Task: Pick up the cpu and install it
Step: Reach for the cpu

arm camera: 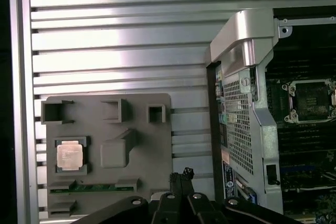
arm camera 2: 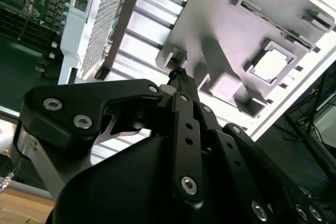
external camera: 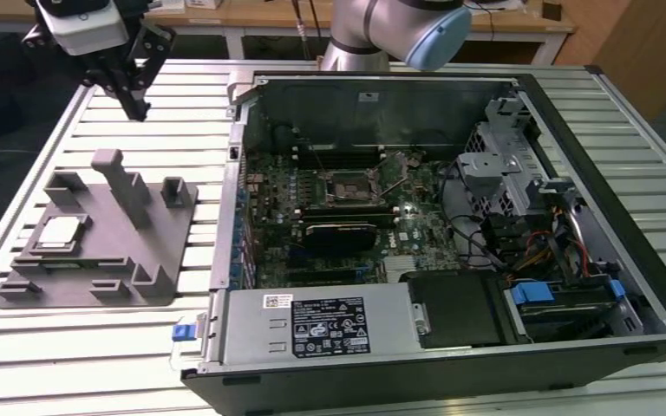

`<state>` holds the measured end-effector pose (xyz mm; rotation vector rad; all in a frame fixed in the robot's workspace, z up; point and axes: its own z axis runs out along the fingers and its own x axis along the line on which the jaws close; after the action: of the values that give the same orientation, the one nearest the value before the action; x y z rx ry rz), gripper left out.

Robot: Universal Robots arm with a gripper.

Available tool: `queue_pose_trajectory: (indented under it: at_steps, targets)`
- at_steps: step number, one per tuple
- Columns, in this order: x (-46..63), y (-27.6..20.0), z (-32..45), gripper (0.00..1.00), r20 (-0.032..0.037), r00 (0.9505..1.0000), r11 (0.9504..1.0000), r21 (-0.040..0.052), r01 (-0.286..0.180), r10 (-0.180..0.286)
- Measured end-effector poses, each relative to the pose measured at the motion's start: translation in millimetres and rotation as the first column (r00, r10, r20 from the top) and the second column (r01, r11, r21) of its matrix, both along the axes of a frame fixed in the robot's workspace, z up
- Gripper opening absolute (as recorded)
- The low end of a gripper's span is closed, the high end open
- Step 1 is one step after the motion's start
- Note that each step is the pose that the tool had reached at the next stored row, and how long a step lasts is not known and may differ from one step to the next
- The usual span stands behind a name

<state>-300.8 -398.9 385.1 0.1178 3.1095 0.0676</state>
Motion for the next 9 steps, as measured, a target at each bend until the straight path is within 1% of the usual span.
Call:
queue_pose_trajectory:
  at_steps: [9]
  targets:
    - [-17.0, 0.0, -6.9, 0.11, 0.0, 1.0, 1.0, 0.0001, 0.0, 0.0]
